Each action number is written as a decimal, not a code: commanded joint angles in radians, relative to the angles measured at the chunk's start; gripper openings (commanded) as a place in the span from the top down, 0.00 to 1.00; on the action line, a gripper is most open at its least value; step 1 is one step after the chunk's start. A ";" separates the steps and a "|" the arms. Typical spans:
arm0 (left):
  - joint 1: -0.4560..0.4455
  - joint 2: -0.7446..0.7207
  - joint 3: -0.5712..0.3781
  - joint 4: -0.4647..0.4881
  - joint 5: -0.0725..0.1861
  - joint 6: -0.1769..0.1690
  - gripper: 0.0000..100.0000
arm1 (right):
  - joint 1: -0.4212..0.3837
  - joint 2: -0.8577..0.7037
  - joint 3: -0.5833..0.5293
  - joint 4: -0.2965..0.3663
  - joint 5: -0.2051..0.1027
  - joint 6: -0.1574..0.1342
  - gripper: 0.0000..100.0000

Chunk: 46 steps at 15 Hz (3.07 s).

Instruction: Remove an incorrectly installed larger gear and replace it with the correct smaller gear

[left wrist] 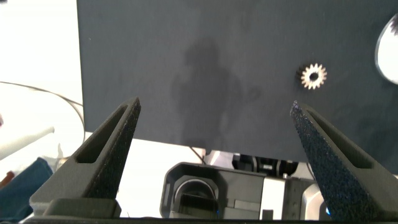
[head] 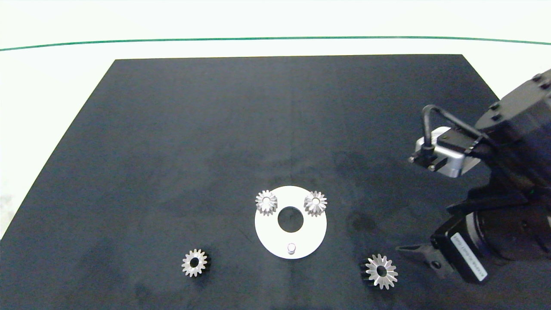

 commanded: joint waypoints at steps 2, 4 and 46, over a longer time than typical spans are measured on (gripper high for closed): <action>-0.039 0.056 0.024 0.007 -0.007 -0.006 0.00 | -0.132 -0.079 -0.041 0.019 -0.015 0.001 0.00; -0.056 0.078 0.030 0.005 -0.007 -0.010 0.00 | -0.178 -0.078 -0.036 0.018 -0.010 0.009 0.00; -0.795 0.566 0.421 -0.539 0.261 -0.625 0.00 | -0.192 -0.084 -0.050 -0.004 0.054 -0.014 0.00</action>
